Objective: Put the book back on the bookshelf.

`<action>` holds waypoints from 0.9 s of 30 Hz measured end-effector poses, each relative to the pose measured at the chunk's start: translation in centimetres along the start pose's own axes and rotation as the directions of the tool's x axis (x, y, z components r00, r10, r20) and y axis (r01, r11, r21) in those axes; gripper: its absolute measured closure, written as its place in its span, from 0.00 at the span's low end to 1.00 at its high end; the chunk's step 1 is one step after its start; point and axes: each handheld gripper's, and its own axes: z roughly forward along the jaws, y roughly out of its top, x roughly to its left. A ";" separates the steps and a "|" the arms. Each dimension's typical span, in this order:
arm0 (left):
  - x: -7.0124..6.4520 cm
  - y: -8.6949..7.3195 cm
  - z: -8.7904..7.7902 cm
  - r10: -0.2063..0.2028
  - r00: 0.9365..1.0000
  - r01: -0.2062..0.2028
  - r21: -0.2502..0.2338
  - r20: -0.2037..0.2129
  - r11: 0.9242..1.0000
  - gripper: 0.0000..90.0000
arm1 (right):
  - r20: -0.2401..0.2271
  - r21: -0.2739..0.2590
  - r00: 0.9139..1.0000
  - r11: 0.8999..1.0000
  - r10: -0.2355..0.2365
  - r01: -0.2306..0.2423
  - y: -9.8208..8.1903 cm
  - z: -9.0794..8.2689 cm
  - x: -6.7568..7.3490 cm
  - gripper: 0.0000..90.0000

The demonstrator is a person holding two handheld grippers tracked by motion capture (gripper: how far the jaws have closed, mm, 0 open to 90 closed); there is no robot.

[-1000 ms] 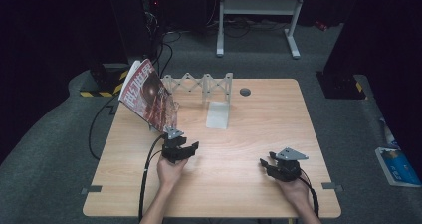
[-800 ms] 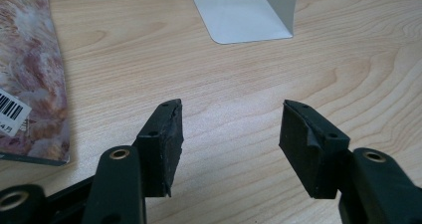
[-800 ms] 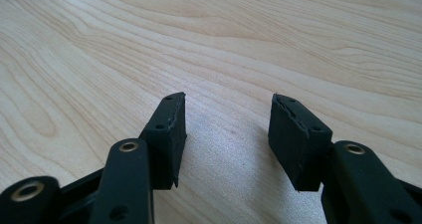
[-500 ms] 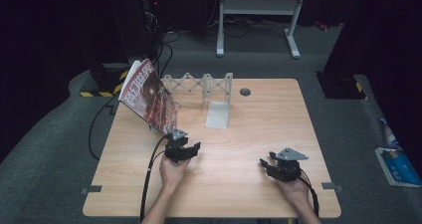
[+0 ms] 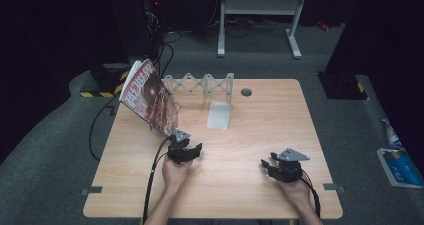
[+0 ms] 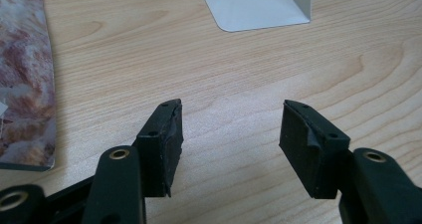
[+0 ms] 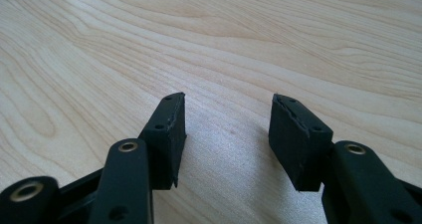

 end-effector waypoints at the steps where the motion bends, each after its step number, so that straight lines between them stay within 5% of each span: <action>1: 0.0 0.0 0.0 0.001 1.000 -0.001 0.001 -0.001 1.000 0.47 | 0.000 0.000 1.000 1.000 0.000 0.000 0.0 0.0 0.0 0.54; 17: -0.1 -0.7 0.8 0.010 0.999 -0.010 0.002 -0.037 1.000 0.47 | 0.000 0.000 1.000 1.000 0.001 -0.001 0.0 0.0 0.0 0.54; 27: -0.8 -1.2 1.0 0.080 0.994 -0.081 -0.021 -0.076 0.996 0.43 | 0.001 -0.001 1.000 1.000 0.001 -0.001 0.0 0.0 0.0 0.54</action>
